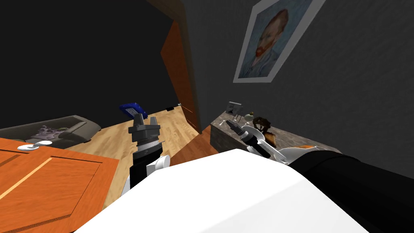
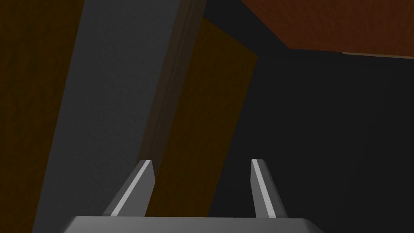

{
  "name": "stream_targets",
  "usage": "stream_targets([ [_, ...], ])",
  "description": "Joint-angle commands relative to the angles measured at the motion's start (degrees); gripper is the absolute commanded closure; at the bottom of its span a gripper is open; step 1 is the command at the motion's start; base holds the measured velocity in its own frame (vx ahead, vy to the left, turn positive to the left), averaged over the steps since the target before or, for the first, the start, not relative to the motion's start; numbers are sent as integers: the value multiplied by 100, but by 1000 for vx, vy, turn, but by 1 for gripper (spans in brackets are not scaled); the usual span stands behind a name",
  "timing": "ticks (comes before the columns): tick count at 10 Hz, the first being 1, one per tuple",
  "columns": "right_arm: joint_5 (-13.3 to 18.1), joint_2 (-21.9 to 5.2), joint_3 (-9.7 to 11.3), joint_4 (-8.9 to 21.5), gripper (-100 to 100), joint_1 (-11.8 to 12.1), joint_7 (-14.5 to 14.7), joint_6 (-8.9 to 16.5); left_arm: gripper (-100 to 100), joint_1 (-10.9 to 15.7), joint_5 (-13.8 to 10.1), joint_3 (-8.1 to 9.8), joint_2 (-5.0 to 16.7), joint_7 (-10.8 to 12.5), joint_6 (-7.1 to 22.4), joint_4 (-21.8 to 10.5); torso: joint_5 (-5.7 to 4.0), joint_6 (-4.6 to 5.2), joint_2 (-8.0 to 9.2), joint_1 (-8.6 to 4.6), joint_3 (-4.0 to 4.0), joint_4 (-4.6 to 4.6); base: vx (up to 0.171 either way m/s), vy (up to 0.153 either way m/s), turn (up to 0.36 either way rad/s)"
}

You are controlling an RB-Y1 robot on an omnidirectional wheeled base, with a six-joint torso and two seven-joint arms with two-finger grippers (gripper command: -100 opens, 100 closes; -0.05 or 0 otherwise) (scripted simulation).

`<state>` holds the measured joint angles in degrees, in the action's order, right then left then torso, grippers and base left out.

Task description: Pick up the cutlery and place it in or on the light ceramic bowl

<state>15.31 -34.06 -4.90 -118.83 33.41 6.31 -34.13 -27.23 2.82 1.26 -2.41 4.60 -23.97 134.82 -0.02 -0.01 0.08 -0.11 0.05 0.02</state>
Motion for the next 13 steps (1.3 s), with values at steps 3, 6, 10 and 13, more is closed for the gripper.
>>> stream_targets([
  [3,417,-556,-77,213,-100,65,-11,-111,0,0,0,0,0,0,0,0,0,0,-4,-1,-2,-1,-23,-9,205],
  [6,928,-1086,-133,478,-100,153,-12,-234,0,-1,0,1,0,0,0,0,-1,6,-5,-4,-3,-1,-23,-11,225],
  [10,1526,-1683,-160,733,-100,221,-11,-339,0,-1,0,1,0,0,0,0,-1,6,-8,-4,-4,-1,-19,-13,210],
  [13,1918,-2094,-162,855,-100,247,-11,-384,0,-1,0,1,0,0,0,0,-2,2,-11,-6,-6,-2,-12,-19,197],
])
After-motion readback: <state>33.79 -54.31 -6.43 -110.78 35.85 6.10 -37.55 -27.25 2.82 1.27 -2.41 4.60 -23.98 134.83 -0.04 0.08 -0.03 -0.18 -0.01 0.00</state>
